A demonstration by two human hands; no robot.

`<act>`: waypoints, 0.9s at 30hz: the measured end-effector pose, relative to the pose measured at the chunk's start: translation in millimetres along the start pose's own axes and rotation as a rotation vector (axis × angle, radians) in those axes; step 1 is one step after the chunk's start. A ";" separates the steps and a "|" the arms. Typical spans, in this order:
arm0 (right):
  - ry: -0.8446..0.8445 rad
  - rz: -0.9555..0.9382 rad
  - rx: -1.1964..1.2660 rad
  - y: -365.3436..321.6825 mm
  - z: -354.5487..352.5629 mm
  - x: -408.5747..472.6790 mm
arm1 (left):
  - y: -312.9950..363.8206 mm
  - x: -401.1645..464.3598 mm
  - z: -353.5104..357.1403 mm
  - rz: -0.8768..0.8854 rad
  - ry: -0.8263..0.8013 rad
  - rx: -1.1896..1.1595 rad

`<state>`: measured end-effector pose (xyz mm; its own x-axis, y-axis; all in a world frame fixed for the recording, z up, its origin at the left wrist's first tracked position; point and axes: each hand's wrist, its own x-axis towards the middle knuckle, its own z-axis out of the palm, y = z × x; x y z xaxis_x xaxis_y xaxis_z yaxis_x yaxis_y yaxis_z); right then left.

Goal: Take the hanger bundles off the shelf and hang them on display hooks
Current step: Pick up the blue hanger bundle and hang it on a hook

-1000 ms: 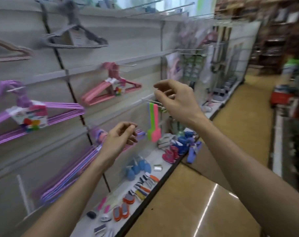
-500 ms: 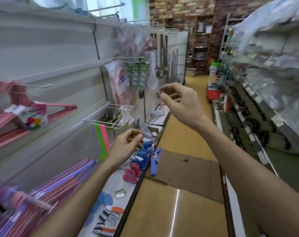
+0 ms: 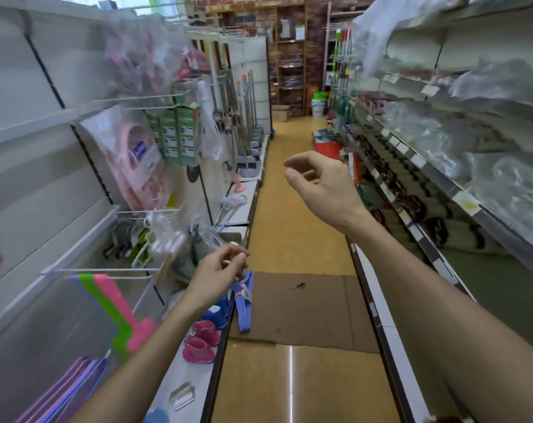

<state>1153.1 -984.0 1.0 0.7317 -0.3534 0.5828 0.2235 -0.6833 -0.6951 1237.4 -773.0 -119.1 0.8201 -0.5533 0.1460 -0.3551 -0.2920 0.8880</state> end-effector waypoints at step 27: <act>-0.231 0.453 0.014 494.5 237.4 180.1 | -313.1 398.1 103.8 -0.491 0.034 0.071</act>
<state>1548.3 -1233.9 -337.7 0.8802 -0.4608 0.1138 -0.1422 -0.4847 -0.8630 1628.5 -982.8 -384.3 0.9118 -0.3118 -0.2672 0.0482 -0.5649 0.8238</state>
